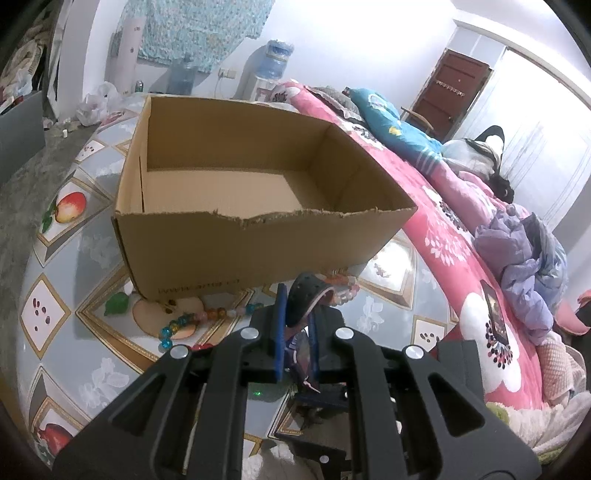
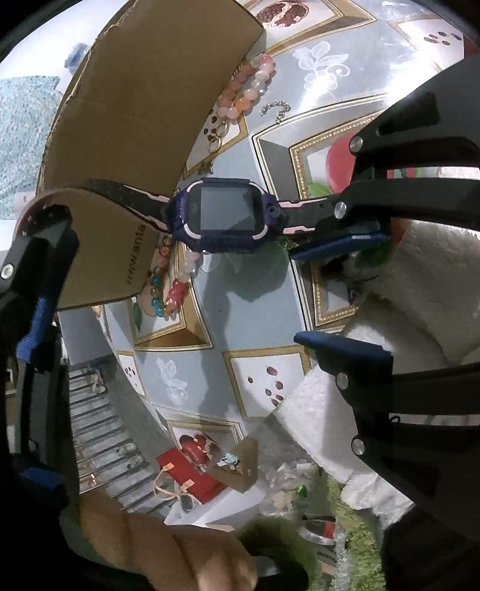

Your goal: Organize jewelry

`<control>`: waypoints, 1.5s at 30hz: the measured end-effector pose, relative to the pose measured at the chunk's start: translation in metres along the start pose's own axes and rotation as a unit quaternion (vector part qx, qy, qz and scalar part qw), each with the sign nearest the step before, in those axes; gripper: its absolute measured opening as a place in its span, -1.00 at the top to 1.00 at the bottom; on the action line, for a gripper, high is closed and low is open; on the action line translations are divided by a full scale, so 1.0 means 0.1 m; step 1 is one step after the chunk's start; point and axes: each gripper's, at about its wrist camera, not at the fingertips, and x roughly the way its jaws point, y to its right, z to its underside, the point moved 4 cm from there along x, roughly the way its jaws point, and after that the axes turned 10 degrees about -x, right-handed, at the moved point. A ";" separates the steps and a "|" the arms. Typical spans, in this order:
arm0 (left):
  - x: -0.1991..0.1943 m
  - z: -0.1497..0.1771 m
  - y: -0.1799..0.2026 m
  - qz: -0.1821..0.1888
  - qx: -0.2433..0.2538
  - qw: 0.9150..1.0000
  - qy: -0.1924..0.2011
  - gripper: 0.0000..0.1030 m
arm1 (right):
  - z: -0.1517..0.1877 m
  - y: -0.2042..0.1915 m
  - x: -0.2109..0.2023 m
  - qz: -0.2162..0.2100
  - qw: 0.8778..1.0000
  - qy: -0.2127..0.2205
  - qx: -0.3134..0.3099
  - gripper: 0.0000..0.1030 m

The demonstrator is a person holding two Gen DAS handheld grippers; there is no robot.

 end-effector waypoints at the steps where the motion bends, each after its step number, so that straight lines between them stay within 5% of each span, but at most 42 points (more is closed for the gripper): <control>1: 0.00 -0.01 0.00 0.000 0.001 1.000 0.001 0.82 | 0.01 0.00 -0.02 -0.001 1.000 0.000 -0.002 0.24; 24: 0.03 -0.01 -0.08 -0.003 -0.010 1.000 0.002 0.83 | -0.31 -0.31 0.12 -0.051 0.997 0.043 -0.034 0.25; 32: 0.06 -0.04 -0.13 0.007 -0.017 1.000 -0.002 0.83 | -0.04 -0.02 -0.17 0.017 0.999 0.038 0.004 0.22; 45: 0.09 -0.09 -0.05 0.018 -0.006 1.000 -0.007 0.83 | -0.17 -0.04 0.10 0.009 1.000 0.025 -0.010 0.21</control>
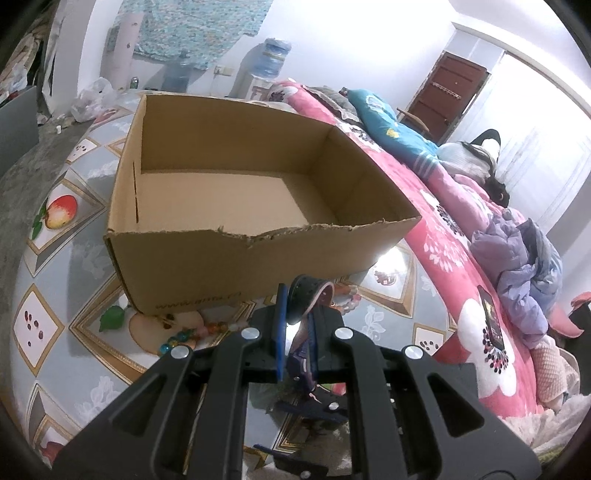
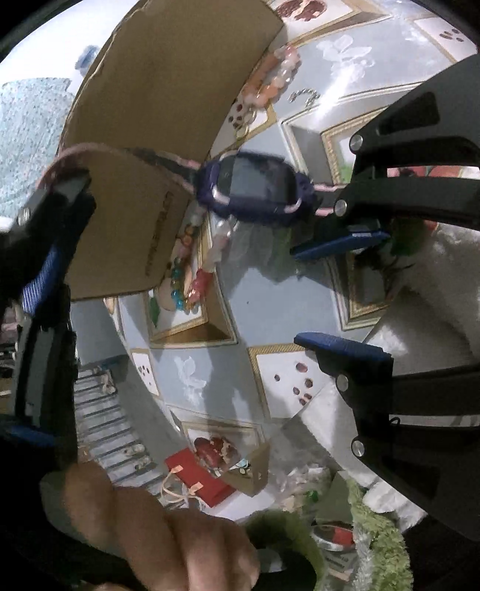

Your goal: Organize jewelry

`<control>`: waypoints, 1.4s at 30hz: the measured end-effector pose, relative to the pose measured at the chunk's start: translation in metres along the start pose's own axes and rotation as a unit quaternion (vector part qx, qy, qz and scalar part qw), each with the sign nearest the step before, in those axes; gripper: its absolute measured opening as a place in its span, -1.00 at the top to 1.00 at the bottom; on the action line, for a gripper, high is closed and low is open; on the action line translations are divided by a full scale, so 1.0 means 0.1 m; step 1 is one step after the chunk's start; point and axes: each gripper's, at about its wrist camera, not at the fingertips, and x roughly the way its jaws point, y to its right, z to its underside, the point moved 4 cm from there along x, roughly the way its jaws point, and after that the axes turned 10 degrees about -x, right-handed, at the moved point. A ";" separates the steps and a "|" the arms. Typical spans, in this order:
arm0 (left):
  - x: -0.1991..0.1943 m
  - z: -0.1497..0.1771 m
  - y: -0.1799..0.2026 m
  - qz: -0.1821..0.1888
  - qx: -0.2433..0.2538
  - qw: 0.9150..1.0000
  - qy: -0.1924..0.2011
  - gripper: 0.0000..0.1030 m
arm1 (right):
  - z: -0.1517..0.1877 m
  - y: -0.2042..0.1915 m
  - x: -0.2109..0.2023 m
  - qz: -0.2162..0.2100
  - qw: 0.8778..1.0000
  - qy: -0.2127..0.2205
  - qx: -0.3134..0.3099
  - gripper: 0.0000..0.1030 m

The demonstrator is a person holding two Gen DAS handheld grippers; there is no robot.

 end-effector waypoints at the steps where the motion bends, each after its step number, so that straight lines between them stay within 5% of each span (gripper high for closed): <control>1: 0.01 0.00 0.00 0.000 0.000 1.000 -0.001 0.83 | -0.01 -0.02 0.02 -0.004 1.000 -0.001 -0.003 0.21; 14: 0.03 -0.01 -0.01 -0.001 0.000 1.000 -0.004 0.83 | -0.09 -0.17 -0.01 -0.022 0.999 0.014 -0.018 0.21; 24: 0.03 -0.01 -0.04 -0.001 -0.002 1.000 -0.005 0.83 | -0.04 -0.02 -0.20 0.045 0.998 0.021 -0.026 0.21; 42: 0.05 -0.04 -0.01 0.007 0.003 1.000 -0.010 0.83 | -0.14 -0.18 0.11 0.009 0.999 0.003 -0.045 0.15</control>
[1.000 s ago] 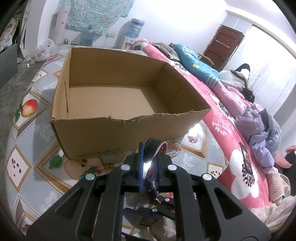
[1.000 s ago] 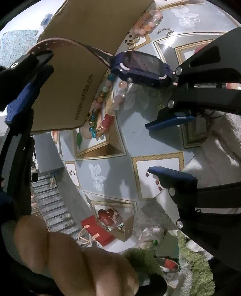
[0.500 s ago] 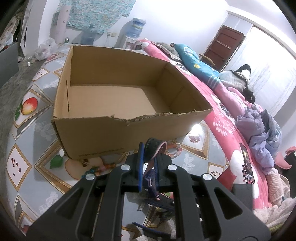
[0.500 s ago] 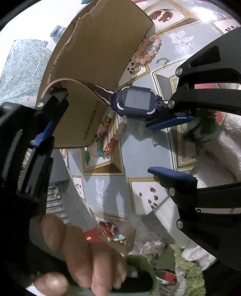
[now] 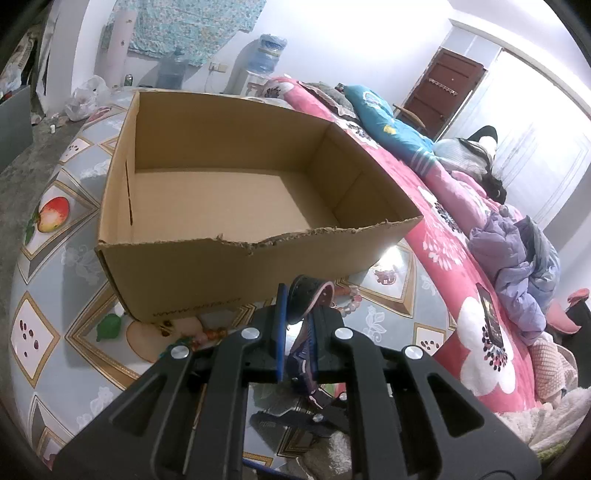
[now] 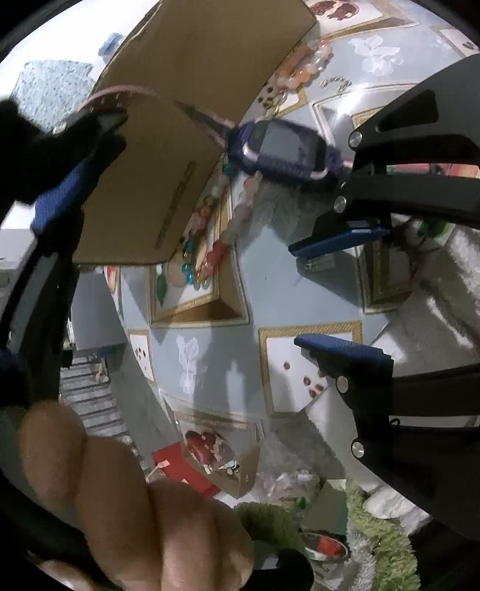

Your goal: Organize jewelry

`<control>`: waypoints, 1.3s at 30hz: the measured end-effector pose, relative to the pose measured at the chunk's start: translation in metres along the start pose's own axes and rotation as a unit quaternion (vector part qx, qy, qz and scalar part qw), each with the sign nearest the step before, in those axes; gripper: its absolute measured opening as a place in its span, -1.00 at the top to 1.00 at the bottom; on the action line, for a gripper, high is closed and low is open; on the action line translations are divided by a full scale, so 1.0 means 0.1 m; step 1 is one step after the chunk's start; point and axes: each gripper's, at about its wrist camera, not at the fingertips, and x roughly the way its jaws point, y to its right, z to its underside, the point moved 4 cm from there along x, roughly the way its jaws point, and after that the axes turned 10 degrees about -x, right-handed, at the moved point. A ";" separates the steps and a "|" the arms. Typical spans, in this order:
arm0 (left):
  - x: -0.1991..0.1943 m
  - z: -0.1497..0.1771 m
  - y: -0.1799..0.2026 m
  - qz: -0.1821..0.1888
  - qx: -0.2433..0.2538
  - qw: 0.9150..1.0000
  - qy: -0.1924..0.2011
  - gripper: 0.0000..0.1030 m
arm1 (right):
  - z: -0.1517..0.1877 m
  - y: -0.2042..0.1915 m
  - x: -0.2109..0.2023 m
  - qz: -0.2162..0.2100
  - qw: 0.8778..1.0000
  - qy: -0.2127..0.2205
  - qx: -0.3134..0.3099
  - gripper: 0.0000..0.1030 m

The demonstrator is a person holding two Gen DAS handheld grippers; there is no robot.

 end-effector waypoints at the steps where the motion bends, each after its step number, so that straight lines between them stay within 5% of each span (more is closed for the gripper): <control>1: 0.00 0.00 0.00 -0.001 0.000 1.000 0.000 0.83 | -0.01 -0.02 0.02 -0.003 1.000 0.000 -0.002 0.15; 13: 0.03 -0.01 -0.04 -0.007 -0.008 1.000 0.002 0.83 | 0.02 0.04 -0.30 -0.013 0.999 0.044 0.017 0.08; 22: 0.03 0.00 0.06 -0.002 0.004 1.000 -0.004 0.83 | 0.23 0.63 -0.50 0.042 0.989 0.046 0.131 0.03; 29: -0.01 -0.01 0.16 0.002 0.017 1.000 -0.013 0.83 | 0.15 0.70 -0.23 0.044 0.991 0.034 0.123 0.04; 39: -0.11 0.00 0.26 0.022 0.010 1.000 -0.011 0.85 | 0.23 0.74 -0.44 0.052 0.989 0.037 0.134 0.21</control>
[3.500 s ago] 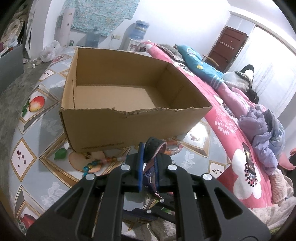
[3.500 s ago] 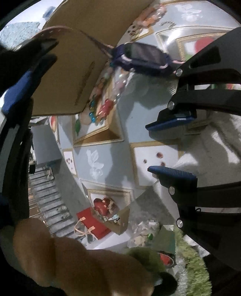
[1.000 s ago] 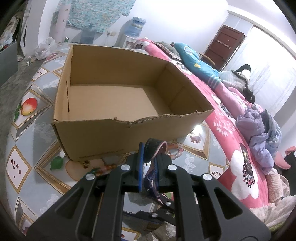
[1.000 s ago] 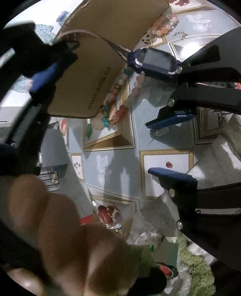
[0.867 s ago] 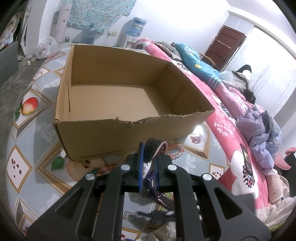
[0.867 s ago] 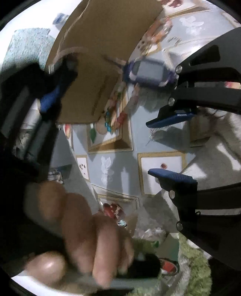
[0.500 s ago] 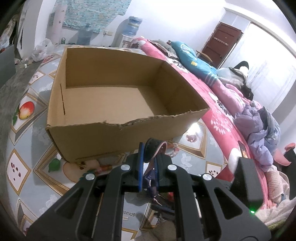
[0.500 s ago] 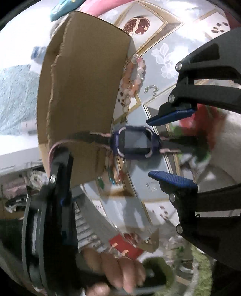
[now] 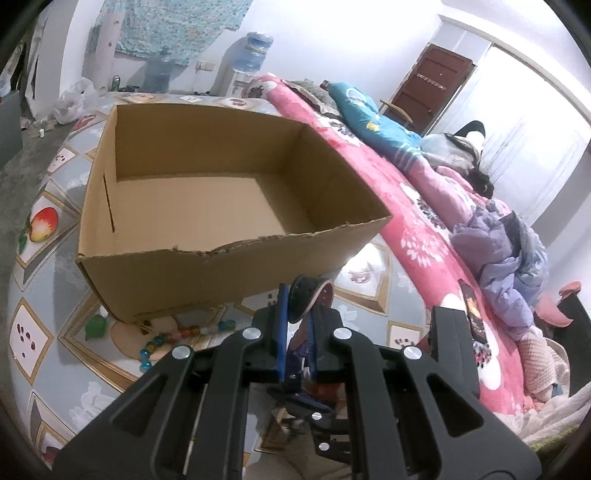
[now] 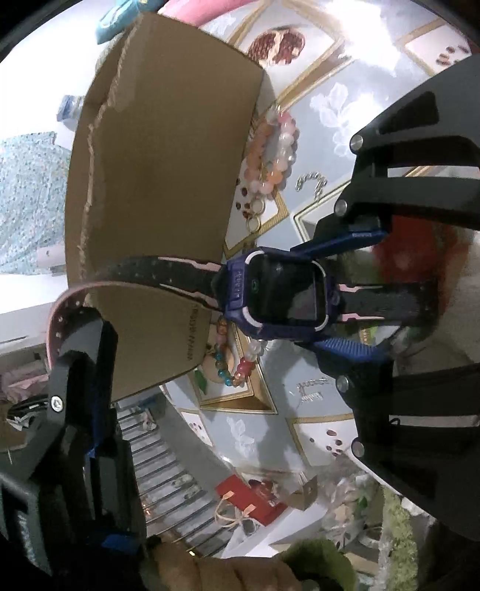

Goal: Organize jewelry
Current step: 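Lower the smartwatch into the cardboard box and open the left tool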

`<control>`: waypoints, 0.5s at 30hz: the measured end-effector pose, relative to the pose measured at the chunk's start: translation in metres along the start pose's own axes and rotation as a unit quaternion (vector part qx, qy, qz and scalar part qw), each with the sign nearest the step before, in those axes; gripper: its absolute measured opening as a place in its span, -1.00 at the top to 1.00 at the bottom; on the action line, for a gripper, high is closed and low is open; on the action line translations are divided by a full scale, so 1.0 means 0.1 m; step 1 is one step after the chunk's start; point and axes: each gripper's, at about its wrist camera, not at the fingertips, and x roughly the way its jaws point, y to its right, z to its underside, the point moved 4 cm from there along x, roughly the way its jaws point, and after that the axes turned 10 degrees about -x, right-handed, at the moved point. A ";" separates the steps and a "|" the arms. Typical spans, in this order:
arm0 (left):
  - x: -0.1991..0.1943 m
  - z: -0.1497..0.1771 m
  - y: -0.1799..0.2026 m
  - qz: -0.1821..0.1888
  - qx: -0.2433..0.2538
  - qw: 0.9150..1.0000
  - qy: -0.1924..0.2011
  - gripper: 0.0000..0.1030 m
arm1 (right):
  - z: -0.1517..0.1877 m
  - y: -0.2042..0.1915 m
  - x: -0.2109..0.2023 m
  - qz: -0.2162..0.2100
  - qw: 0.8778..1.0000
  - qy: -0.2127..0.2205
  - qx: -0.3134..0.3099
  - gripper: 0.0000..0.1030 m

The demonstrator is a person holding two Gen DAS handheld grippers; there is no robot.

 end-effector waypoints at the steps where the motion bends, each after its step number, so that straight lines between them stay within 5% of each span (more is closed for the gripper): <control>1: -0.03 0.00 0.02 0.007 -0.003 1.000 0.000 0.85 | 0.00 0.00 -0.06 0.003 1.000 0.001 0.000 0.21; 8: -0.24 -0.15 0.25 0.065 -0.003 0.998 0.010 0.86 | -0.16 0.07 -0.52 0.031 0.999 0.014 -0.001 0.21; 15: -0.62 -0.59 0.65 0.098 0.061 0.991 0.072 0.87 | -0.82 0.35 -1.03 0.059 0.996 0.042 -0.050 0.21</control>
